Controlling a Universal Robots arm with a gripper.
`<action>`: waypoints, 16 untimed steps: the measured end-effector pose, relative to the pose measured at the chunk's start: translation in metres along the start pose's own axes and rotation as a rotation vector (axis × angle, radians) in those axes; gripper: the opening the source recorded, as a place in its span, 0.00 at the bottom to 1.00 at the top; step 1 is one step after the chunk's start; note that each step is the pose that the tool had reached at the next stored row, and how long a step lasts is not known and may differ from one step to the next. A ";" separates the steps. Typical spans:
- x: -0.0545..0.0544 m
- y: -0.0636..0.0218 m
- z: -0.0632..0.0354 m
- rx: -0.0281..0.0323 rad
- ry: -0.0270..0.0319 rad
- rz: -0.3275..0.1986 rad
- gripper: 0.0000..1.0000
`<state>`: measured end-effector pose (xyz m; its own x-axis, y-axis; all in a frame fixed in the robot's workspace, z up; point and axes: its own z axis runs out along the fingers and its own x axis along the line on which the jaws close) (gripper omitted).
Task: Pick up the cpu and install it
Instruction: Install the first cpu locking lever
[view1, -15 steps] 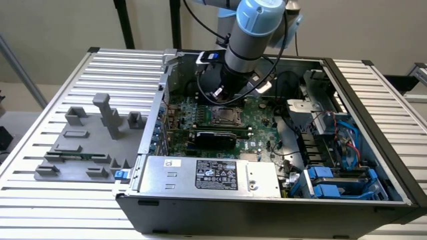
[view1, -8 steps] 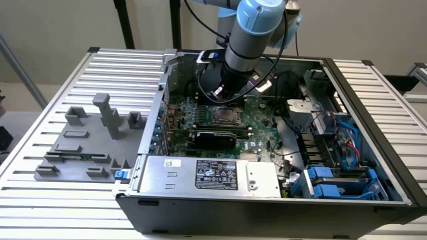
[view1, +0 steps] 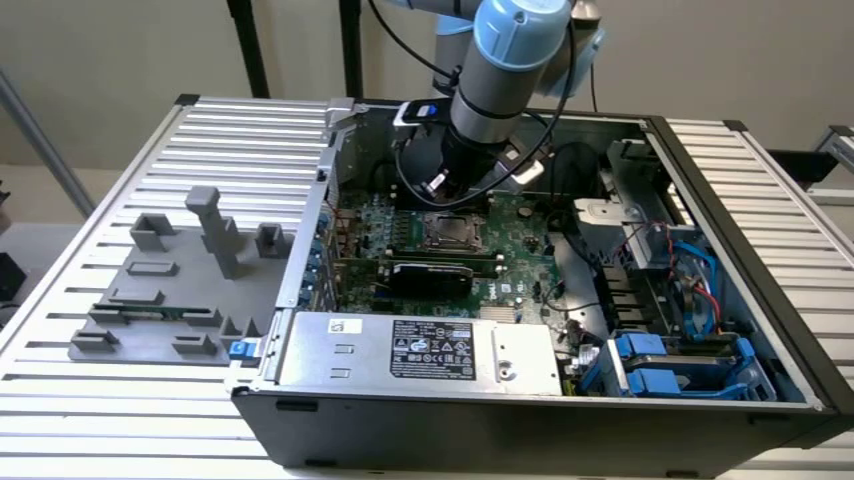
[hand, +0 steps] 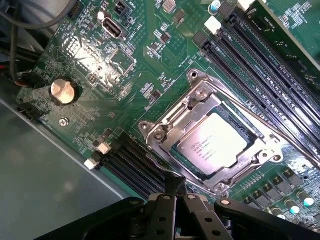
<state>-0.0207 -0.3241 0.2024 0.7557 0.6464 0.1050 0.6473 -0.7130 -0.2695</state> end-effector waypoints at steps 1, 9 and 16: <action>0.000 0.0002 -0.0001 0.0000 -0.0002 0.000 0.11; 0.003 0.0039 -0.0004 0.0001 -0.0006 -0.002 0.11; 0.003 0.0048 0.0001 0.0003 -0.0021 -0.006 0.11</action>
<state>-0.0154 -0.3257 0.2013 0.7517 0.6512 0.1046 0.6517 -0.7091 -0.2692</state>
